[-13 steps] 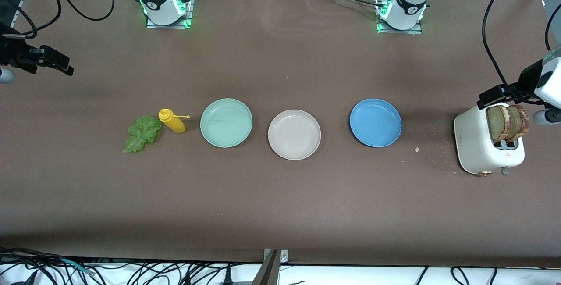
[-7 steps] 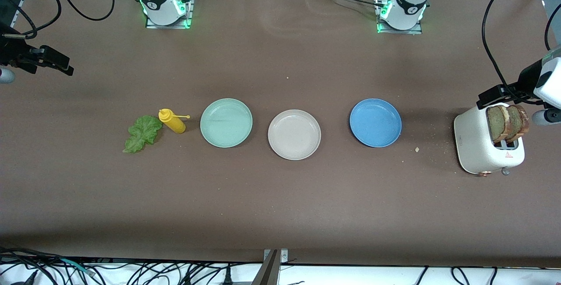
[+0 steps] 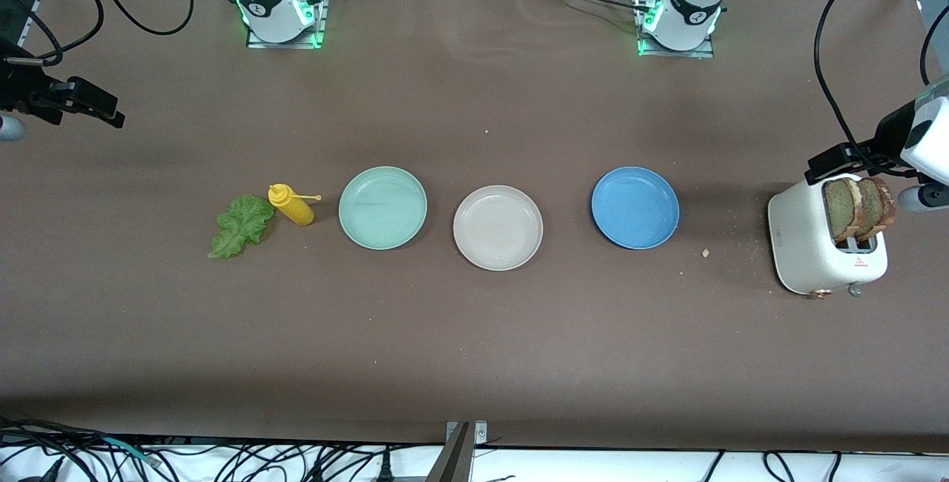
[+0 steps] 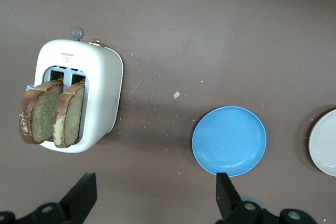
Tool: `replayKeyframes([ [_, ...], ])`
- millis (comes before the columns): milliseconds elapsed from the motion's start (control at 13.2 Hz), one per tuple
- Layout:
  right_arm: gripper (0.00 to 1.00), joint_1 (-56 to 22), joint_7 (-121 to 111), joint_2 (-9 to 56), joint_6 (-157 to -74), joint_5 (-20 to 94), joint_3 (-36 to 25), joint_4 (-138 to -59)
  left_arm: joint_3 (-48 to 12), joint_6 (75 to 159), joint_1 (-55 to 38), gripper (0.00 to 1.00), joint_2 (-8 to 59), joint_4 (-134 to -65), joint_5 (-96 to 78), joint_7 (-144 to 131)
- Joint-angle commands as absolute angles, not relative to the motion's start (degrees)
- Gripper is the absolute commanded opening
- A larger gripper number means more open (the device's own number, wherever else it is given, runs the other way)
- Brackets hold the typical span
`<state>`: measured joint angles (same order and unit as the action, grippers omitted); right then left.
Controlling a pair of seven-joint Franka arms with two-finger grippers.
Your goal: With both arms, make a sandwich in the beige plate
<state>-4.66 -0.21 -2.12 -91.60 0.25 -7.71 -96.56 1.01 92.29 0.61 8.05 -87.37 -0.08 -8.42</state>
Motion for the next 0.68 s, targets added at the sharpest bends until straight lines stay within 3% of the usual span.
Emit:
replayKeyframes([
  [0,1.0,-4.75,-0.35,-1.58,-90.44,0.35,-7.91,-95.1,0.88,92.46,0.35,1.0,7.91,-87.1,1.23,-8.17],
  [608,1.0,-4.66,-0.44,-1.58,-90.44,0.35,-7.91,-95.1,0.88,92.46,0.44,1.0,7.91,-87.19,0.79,-8.17],
])
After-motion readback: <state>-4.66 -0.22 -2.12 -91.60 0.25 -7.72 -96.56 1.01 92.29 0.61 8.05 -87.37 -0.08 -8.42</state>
